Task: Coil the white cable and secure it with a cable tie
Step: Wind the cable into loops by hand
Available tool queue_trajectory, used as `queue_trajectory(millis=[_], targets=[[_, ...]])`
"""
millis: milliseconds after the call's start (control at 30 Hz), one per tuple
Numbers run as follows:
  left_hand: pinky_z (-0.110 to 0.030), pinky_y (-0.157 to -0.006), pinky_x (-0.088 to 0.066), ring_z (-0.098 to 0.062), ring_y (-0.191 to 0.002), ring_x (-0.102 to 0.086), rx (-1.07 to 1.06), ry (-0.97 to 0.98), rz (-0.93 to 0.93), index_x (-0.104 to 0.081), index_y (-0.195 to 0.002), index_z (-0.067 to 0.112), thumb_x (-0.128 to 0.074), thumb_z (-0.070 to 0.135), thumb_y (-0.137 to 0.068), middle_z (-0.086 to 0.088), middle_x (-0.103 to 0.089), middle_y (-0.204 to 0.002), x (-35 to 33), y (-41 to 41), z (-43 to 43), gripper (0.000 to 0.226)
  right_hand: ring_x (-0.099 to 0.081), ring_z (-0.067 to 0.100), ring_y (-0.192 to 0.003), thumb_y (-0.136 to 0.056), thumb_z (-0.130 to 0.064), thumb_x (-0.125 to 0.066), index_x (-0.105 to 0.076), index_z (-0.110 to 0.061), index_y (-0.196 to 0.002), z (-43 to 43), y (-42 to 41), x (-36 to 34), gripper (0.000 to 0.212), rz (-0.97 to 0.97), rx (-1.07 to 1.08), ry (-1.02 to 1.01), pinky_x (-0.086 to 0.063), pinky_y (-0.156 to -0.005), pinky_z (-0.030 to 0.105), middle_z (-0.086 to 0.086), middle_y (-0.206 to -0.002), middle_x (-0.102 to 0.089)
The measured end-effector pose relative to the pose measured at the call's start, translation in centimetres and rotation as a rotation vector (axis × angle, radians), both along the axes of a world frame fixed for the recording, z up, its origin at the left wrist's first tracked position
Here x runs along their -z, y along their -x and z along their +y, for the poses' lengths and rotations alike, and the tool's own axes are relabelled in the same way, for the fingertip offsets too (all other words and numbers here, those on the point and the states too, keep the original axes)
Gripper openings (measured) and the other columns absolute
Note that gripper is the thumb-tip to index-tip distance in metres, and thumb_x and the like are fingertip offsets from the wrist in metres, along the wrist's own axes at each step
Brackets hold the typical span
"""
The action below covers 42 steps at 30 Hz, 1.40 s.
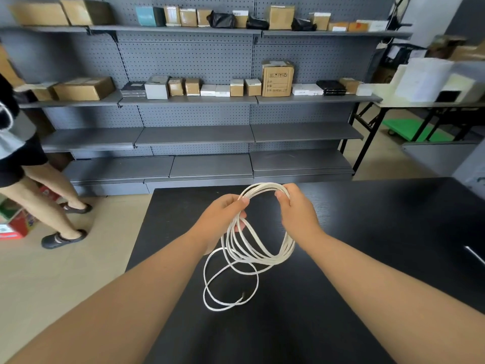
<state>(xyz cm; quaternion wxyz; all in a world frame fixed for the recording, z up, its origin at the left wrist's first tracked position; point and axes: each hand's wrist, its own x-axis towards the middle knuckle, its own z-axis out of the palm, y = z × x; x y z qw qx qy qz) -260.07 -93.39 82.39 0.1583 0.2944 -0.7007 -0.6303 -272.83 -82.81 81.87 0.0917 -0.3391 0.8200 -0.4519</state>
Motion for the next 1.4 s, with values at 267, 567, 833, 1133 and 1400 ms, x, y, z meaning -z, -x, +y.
queue_trajectory(millis=[267, 567, 833, 1133, 1400], targets=[[-0.025, -0.065, -0.035, -0.015, -0.072, -0.049, 0.057, 0.697, -0.171, -0.061, -0.110, 0.009, -0.034, 0.026, -0.101, -0.004, -0.056, -0.083, -0.4, 0.0, -0.5, 0.033, -0.059, 0.018, -0.065, -0.096, -0.026, -0.046, -0.053, -0.013, -0.102, 0.5, 0.2, -1.2, 0.015, -0.147, -0.112, -0.047, -0.046, -0.058, 0.022, 0.003, -0.084, -0.058], [-0.028, -0.063, -0.038, -0.016, -0.061, -0.048, 0.078, 0.630, -0.209, -0.061, -0.079, 0.006, -0.043, 0.035, -0.097, -0.009, -0.057, -0.069, -0.5, 0.2, -1.0, 0.038, -0.047, 0.018, -0.078, -0.098, -0.026, -0.043, -0.058, -0.010, -0.109, 0.3, 0.3, -1.8, 0.025, 0.201, -0.237, -0.180, -0.033, -0.069, 0.027, 0.000, -0.085, -0.055], [-0.022, -0.057, -0.036, -0.011, -0.058, -0.049, 0.032, 0.590, -0.230, -0.067, -0.088, 0.006, -0.038, 0.034, -0.099, 0.000, -0.061, -0.073, -0.3, 0.2, -1.0, 0.042, -0.056, 0.013, -0.082, -0.077, -0.048, -0.066, -0.052, -0.025, -0.110, 0.7, -0.4, -2.3, 0.042, 0.092, -0.326, -0.246, -0.042, -0.069, 0.026, -0.008, -0.091, -0.059], [-0.023, -0.058, -0.037, -0.013, -0.056, -0.051, 0.034, 0.574, -0.273, -0.062, -0.079, 0.006, -0.037, 0.034, -0.099, 0.004, -0.055, -0.062, -0.2, 0.2, -1.2, 0.042, -0.049, 0.024, -0.082, -0.095, -0.036, -0.046, -0.045, -0.012, -0.113, 0.3, -0.8, -2.8, 0.030, 0.342, -0.321, -0.418, -0.036, -0.068, 0.030, 0.010, -0.095, -0.059], [-0.024, -0.069, -0.044, -0.015, -0.068, -0.060, 0.076, 0.339, -0.196, -0.056, -0.089, 0.015, -0.043, 0.035, -0.097, 0.003, -0.061, -0.075, 0.3, -0.2, -0.7, 0.025, -0.046, 0.028, -0.076, -0.099, -0.030, -0.038, -0.052, -0.007, -0.106, 0.2, -0.4, -2.4, 0.028, 0.294, -0.148, -0.242, -0.033, -0.064, 0.031, 0.008, -0.083, -0.054]])
